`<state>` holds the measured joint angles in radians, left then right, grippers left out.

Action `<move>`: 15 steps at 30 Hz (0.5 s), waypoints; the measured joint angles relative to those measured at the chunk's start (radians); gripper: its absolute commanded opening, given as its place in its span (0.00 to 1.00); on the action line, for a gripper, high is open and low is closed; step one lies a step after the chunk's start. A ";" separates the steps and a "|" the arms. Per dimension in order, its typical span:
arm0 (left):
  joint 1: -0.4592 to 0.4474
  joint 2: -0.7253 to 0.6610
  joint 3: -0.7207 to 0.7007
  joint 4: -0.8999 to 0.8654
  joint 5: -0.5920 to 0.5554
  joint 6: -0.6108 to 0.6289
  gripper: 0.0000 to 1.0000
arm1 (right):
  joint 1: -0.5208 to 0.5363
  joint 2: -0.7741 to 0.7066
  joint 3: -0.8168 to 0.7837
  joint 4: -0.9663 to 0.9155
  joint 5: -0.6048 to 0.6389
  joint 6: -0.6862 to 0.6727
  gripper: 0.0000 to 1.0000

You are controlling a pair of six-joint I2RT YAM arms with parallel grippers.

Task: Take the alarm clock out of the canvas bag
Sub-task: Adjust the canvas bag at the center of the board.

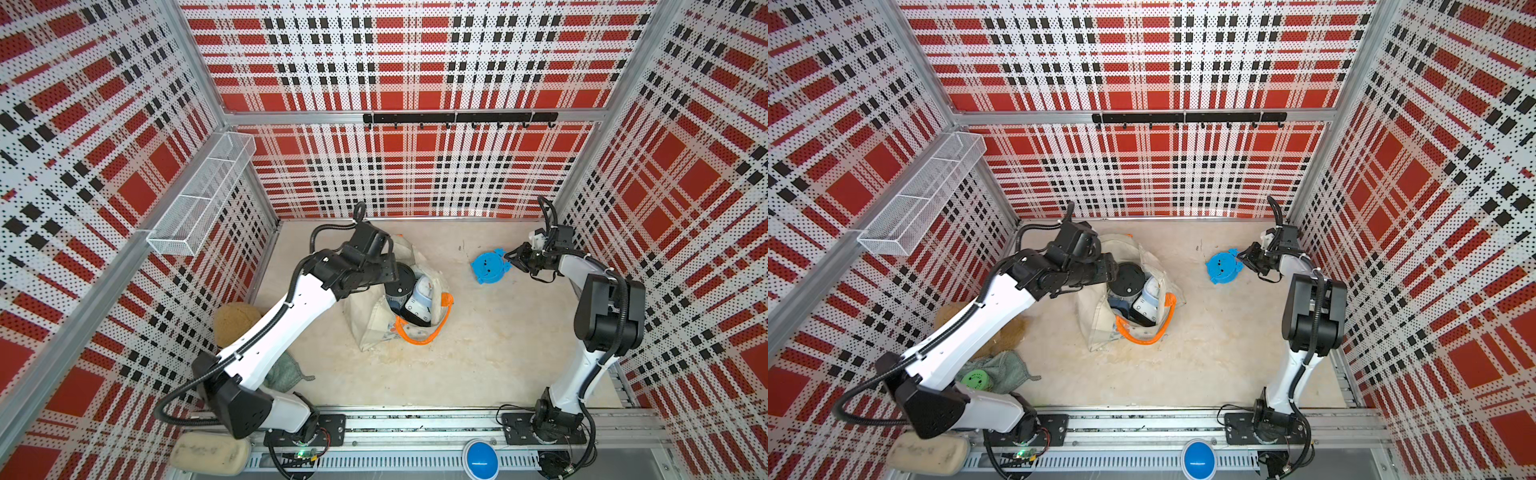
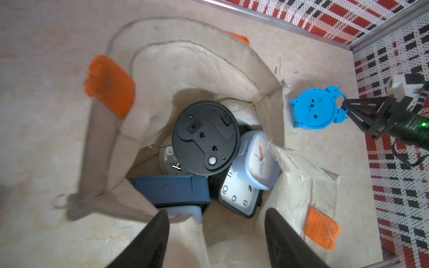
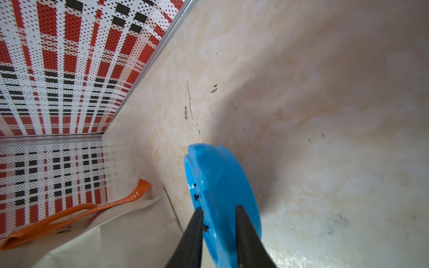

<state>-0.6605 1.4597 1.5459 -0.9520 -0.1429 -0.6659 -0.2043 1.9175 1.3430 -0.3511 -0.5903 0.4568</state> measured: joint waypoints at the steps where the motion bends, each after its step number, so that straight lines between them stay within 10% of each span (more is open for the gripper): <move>1: -0.015 0.018 0.016 0.000 -0.001 -0.010 0.70 | 0.000 0.000 -0.001 -0.003 0.008 -0.002 0.42; 15: -0.198 0.073 -0.015 0.023 -0.021 -0.237 0.72 | 0.014 -0.194 -0.066 -0.113 0.098 -0.016 0.57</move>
<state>-0.8585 1.5330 1.5307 -0.9295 -0.1642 -0.9024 -0.1898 1.7237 1.2774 -0.4644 -0.4919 0.4404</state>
